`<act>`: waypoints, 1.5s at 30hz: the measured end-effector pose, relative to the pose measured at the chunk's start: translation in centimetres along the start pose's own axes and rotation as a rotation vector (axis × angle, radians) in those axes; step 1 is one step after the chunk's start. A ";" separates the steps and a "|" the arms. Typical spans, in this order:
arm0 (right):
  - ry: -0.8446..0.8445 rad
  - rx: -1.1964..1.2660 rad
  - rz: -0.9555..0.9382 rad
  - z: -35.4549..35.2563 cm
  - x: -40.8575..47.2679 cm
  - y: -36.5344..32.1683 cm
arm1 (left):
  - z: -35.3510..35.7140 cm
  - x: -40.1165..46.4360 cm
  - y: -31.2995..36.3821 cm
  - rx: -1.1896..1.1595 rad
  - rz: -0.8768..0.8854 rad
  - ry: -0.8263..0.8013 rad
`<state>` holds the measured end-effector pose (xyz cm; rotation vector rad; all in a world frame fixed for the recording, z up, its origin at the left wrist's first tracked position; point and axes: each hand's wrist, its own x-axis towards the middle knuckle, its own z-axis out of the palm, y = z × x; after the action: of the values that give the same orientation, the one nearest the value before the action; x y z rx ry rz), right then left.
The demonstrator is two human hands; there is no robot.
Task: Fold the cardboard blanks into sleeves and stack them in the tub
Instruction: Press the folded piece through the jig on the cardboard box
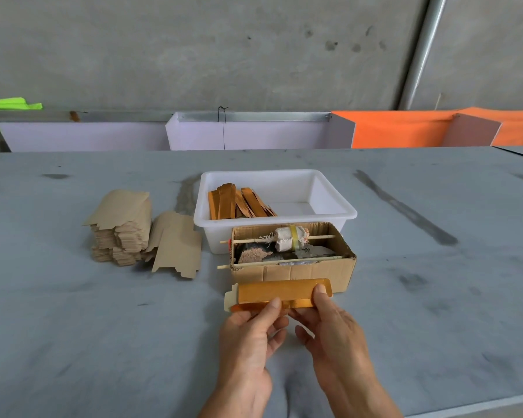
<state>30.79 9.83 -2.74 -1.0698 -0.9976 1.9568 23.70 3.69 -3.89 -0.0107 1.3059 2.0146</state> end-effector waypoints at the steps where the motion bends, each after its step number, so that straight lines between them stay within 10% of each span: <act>1: 0.000 -0.006 -0.001 0.0 0.0 0.0 | 0.1 -0.1 0.0 -0.002 -0.003 0.002; 22: 0.000 -0.115 -0.024 -0.6 0.3 -1.1 | -1.8 0.5 1.7 0.001 0.064 0.073; 34: 0.003 -0.327 -0.213 -2.0 0.7 -3.2 | -3.2 -0.2 2.9 1.105 0.939 -0.106; 45: -0.271 -0.293 -0.163 -1.8 0.1 -2.4 | -2.3 -0.7 1.9 1.440 1.155 -0.120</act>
<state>32.79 11.59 -1.36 -0.8549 -1.5084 1.8921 22.28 1.07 -3.25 1.7880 2.6839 1.1657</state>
